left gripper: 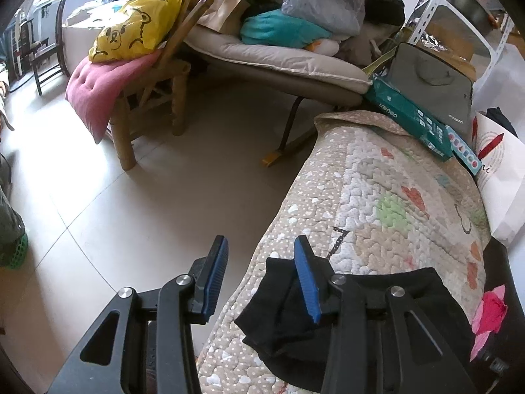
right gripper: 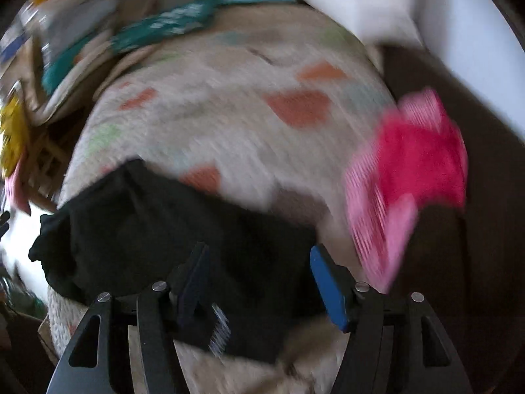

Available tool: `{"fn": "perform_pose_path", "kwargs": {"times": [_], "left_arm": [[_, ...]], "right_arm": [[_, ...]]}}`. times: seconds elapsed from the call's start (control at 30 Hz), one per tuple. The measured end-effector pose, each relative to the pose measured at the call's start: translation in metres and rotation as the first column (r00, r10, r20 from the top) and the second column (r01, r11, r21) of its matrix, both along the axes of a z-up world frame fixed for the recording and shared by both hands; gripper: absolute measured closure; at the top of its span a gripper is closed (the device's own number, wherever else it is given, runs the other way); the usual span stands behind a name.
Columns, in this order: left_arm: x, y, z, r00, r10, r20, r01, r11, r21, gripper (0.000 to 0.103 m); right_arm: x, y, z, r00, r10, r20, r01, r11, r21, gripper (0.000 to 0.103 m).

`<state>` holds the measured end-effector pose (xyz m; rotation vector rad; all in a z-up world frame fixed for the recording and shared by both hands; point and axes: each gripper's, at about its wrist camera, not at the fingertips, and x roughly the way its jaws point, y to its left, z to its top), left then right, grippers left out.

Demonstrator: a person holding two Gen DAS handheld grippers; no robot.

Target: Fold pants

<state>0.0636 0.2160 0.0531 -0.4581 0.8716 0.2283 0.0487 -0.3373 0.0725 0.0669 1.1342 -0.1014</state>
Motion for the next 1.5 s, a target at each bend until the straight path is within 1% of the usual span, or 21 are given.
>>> {"fn": "perform_pose_path", "kwargs": {"times": [0.13,0.23,0.33,0.37,0.43,0.5,0.57,0.7,0.8,0.83,0.9,0.93,1.0,1.03,1.07,1.1,1.13,1.2,1.3,1.4,1.5], "left_arm": [[-0.002,0.000,-0.007,1.000,0.010,-0.025,-0.009,1.000,0.016,0.062],[-0.002,0.004,-0.013,0.999,0.021,-0.043,-0.021,1.000,0.002,0.062],[0.000,0.005,-0.016,0.999,0.020,-0.047,-0.021,1.000,-0.023,0.062],[0.001,0.003,-0.015,0.999,0.015,-0.045,-0.016,1.000,-0.019,0.062],[0.001,-0.001,-0.014,0.999,0.003,-0.039,-0.003,1.000,-0.004,0.062],[0.001,-0.006,-0.011,0.999,-0.012,-0.034,0.012,1.000,0.018,0.062],[0.001,-0.007,-0.011,0.999,-0.017,-0.036,0.017,1.000,0.016,0.062],[0.006,-0.008,-0.012,0.999,-0.020,-0.038,0.020,1.000,0.001,0.062],[0.007,-0.014,-0.011,0.999,-0.036,-0.036,0.037,0.999,0.025,0.062],[0.007,-0.015,-0.011,0.999,-0.039,-0.037,0.040,0.999,0.033,0.062],[0.007,-0.015,-0.011,0.999,-0.038,-0.040,0.039,0.999,0.031,0.062],[0.007,-0.015,-0.011,0.999,-0.037,-0.039,0.038,0.999,0.029,0.062],[0.007,-0.014,-0.012,0.999,-0.027,-0.043,0.028,0.999,0.017,0.062],[0.007,-0.013,-0.013,0.999,-0.024,-0.045,0.024,1.000,0.010,0.062],[0.007,-0.013,-0.013,0.999,-0.023,-0.046,0.023,1.000,0.004,0.062],[0.006,-0.011,-0.014,0.999,-0.022,-0.046,0.022,1.000,0.001,0.062],[0.007,-0.011,-0.014,0.999,-0.022,-0.046,0.022,1.000,-0.001,0.062],[0.006,-0.010,-0.014,0.999,-0.025,-0.047,0.025,1.000,0.002,0.062],[0.006,-0.011,-0.015,0.998,-0.033,-0.048,0.033,0.999,0.006,0.062],[0.005,-0.012,-0.015,0.998,-0.030,-0.048,0.030,1.000,0.006,0.062],[0.003,-0.011,-0.016,0.999,-0.020,-0.044,0.020,1.000,-0.001,0.062]], "right_arm": [[-0.032,-0.017,-0.029,0.994,-0.110,-0.015,0.111,0.991,0.073,0.035],[-0.037,-0.007,-0.038,0.997,-0.081,0.017,0.080,0.996,0.042,0.036],[-0.033,0.004,-0.036,0.998,-0.031,0.052,0.035,0.996,-0.088,0.039],[-0.026,0.002,-0.036,0.998,-0.028,0.059,0.034,0.994,-0.102,0.039],[-0.012,-0.004,-0.041,0.999,-0.042,0.033,0.044,0.997,-0.059,0.041],[0.000,-0.010,-0.050,0.998,-0.056,-0.007,0.056,0.998,0.011,0.068],[0.006,-0.009,-0.056,0.997,-0.053,-0.050,0.057,0.995,0.080,0.089],[0.015,0.004,-0.040,0.999,-0.010,-0.045,0.009,1.000,-0.012,0.091],[0.031,-0.005,-0.020,0.999,-0.054,-0.003,0.054,0.996,-0.067,0.091],[0.035,-0.006,-0.016,0.998,-0.063,0.006,0.063,0.991,-0.118,0.091],[0.040,-0.005,-0.021,0.997,-0.070,-0.015,0.066,0.979,-0.195,0.085],[0.041,-0.006,-0.030,0.995,-0.080,-0.055,0.065,0.972,-0.225,0.077],[0.037,-0.011,-0.037,0.991,-0.111,-0.072,0.089,0.963,-0.253,0.072],[0.032,-0.016,-0.036,0.991,-0.124,-0.058,0.106,0.963,-0.249,0.059],[0.025,-0.022,-0.033,0.990,-0.133,-0.038,0.122,0.969,-0.214,0.035],[0.019,-0.027,-0.031,0.990,-0.141,-0.024,0.135,0.976,-0.174,0.026],[0.010,-0.033,-0.028,0.989,-0.150,-0.008,0.147,0.980,-0.136,0.023],[-0.006,-0.041,-0.029,0.987,-0.163,0.007,0.163,0.985,-0.053,0.023],[-0.019,-0.048,-0.046,0.979,-0.203,-0.035,0.204,0.978,0.042,0.023],[-0.019,-0.039,-0.054,0.983,-0.181,-0.013,0.181,0.984,-0.005,0.021],[-0.012,-0.025,-0.073,0.988,-0.135,-0.074,0.141,0.987,0.078,0.024]]}}
